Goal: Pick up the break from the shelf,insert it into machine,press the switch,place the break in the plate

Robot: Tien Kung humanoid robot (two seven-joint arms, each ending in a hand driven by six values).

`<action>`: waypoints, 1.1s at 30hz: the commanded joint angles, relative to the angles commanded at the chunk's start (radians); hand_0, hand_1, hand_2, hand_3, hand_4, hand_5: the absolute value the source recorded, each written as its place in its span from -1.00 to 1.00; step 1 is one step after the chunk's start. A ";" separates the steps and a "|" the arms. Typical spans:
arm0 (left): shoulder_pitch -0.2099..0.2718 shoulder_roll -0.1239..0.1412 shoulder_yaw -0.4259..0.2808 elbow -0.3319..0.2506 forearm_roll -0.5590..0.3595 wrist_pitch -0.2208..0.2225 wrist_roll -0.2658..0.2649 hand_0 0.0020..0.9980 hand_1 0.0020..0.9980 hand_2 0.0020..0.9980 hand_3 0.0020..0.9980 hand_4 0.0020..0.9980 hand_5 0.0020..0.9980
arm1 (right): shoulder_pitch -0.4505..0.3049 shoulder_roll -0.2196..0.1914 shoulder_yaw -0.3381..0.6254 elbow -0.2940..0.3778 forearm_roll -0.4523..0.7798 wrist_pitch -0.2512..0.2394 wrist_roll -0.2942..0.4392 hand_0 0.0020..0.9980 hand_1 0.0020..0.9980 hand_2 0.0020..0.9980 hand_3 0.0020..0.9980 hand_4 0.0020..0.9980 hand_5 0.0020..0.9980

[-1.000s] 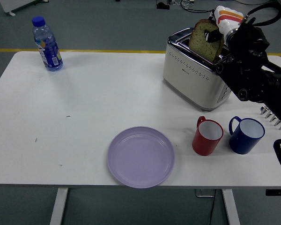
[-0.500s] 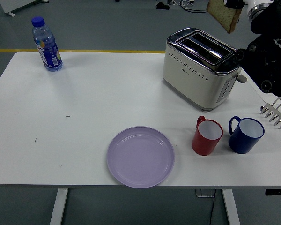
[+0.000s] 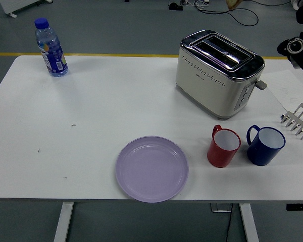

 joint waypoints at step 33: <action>0.024 0.000 -0.006 0.000 0.016 -0.006 -0.004 0.22 -0.09 -0.14 0.11 -0.42 0.87 | -0.186 -0.058 -0.386 0.471 0.681 0.171 -0.102 -0.84 -0.75 -0.50 -0.34 0.19 -1.00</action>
